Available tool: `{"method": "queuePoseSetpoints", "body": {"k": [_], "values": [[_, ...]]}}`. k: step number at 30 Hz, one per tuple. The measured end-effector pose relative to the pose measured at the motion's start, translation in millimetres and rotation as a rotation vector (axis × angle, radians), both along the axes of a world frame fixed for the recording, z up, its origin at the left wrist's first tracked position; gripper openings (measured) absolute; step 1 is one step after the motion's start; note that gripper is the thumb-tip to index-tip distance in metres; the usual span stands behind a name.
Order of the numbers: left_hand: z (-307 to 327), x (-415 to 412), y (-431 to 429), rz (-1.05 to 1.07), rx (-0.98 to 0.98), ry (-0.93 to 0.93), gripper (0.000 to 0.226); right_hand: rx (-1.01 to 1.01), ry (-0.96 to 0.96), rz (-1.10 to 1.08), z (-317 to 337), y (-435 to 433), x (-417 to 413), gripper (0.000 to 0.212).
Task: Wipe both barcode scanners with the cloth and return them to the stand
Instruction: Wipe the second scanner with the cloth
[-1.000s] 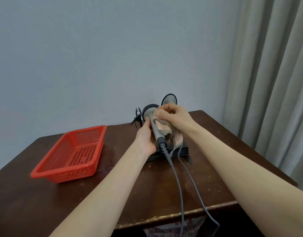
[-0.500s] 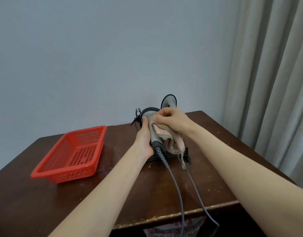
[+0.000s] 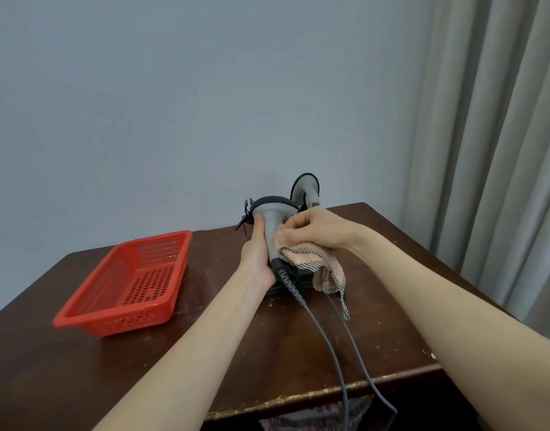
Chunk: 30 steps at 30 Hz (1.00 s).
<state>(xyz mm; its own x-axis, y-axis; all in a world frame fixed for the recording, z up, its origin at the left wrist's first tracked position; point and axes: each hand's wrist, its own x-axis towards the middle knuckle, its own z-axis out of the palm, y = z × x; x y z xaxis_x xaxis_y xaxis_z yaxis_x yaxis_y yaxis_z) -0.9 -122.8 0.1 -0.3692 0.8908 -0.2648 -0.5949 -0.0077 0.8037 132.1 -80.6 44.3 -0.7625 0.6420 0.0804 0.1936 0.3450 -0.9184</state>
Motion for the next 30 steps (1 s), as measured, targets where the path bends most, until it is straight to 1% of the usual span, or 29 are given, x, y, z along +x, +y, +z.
{"method": "queuePoseSetpoints", "body": {"k": [1, 3, 4, 5, 6, 8, 9, 12, 13, 14, 16, 17, 19, 23, 25, 27, 28, 30], "values": [[-0.1, -0.1, -1.7, 0.015, -0.009, 0.013, 0.053, 0.021, -0.040, -0.016, -0.7, 2.4, 0.6, 0.014], [-1.8, -0.8, -3.3, -0.002, 0.009, -0.026, 0.074, 0.096, -0.099, -0.090, -1.6, 7.5, 0.9, 0.014], [-2.7, -1.0, -3.9, -0.023, 0.022, -0.046, 0.083, 0.120, -0.101, -0.144, -1.9, 9.3, 1.3, 0.014], [-3.1, -0.7, -4.6, -0.040, 0.028, -0.057, 0.085, 0.128, -0.082, -0.196, -2.3, 11.0, 1.6, 0.013], [-2.9, -1.5, -4.9, -0.043, 0.037, -0.055, 0.079, 0.119, -0.043, -0.241, -2.2, 12.0, 1.9, 0.013], [-2.0, -2.5, -6.1, -0.034, 0.050, -0.043, 0.054, 0.076, 0.065, -0.323, -2.5, 13.0, 0.7, 0.013], [-1.1, -1.8, -6.7, -0.026, 0.059, -0.033, 0.046, 0.068, 0.131, -0.363, -2.7, 13.3, -1.0, 0.014], [2.0, 3.6, -6.8, -0.013, 0.075, 0.016, 0.031, 0.050, 0.356, -0.413, -0.8, 12.7, -7.2, 0.013], [3.0, 6.0, -7.0, -0.017, 0.078, 0.022, 0.030, 0.053, 0.380, -0.390, 0.0, 11.6, -9.1, 0.009], [4.3, 8.0, -7.7, -0.029, 0.087, 0.017, 0.031, 0.084, 0.353, -0.360, 0.0, 10.2, -10.2, 0.006], [6.2, 10.3, -7.4, -0.050, 0.106, 0.000, 0.033, 0.162, 0.228, -0.291, -2.6, 6.3, -11.7, 0.010], [6.3, 10.3, -6.9, -0.052, 0.110, -0.005, 0.033, 0.167, 0.190, -0.249, -4.9, 4.1, -12.4, 0.010], [3.7, 7.8, -4.9, -0.030, 0.101, -0.006, 0.033, 0.124, 0.179, -0.169, -7.8, -0.2, -12.8, 0.006], [-5.1, 4.4, -3.7, -0.006, 0.046, -0.003, 0.043, 0.149, 0.063, -0.118, -6.0, -4.2, -13.1, 0.010], [-6.9, 7.1, -4.0, -0.021, 0.052, -0.025, 0.046, 0.216, 0.072, -0.182, -4.0, -3.8, -16.3, 0.008], [-7.1, 9.6, -2.7, -0.025, 0.093, -0.027, 0.046, 0.316, 0.143, -0.338, -3.8, 0.2, -21.0, 0.010], [-5.5, 11.0, -2.9, -0.035, 0.117, -0.031, 0.046, 0.336, 0.186, -0.406, -2.9, 1.4, -22.5, 0.012], [-2.1, 11.3, -3.7, -0.035, 0.137, -0.040, 0.046, 0.330, 0.204, -0.422, -1.2, 2.1, -24.2, 0.014]]}}
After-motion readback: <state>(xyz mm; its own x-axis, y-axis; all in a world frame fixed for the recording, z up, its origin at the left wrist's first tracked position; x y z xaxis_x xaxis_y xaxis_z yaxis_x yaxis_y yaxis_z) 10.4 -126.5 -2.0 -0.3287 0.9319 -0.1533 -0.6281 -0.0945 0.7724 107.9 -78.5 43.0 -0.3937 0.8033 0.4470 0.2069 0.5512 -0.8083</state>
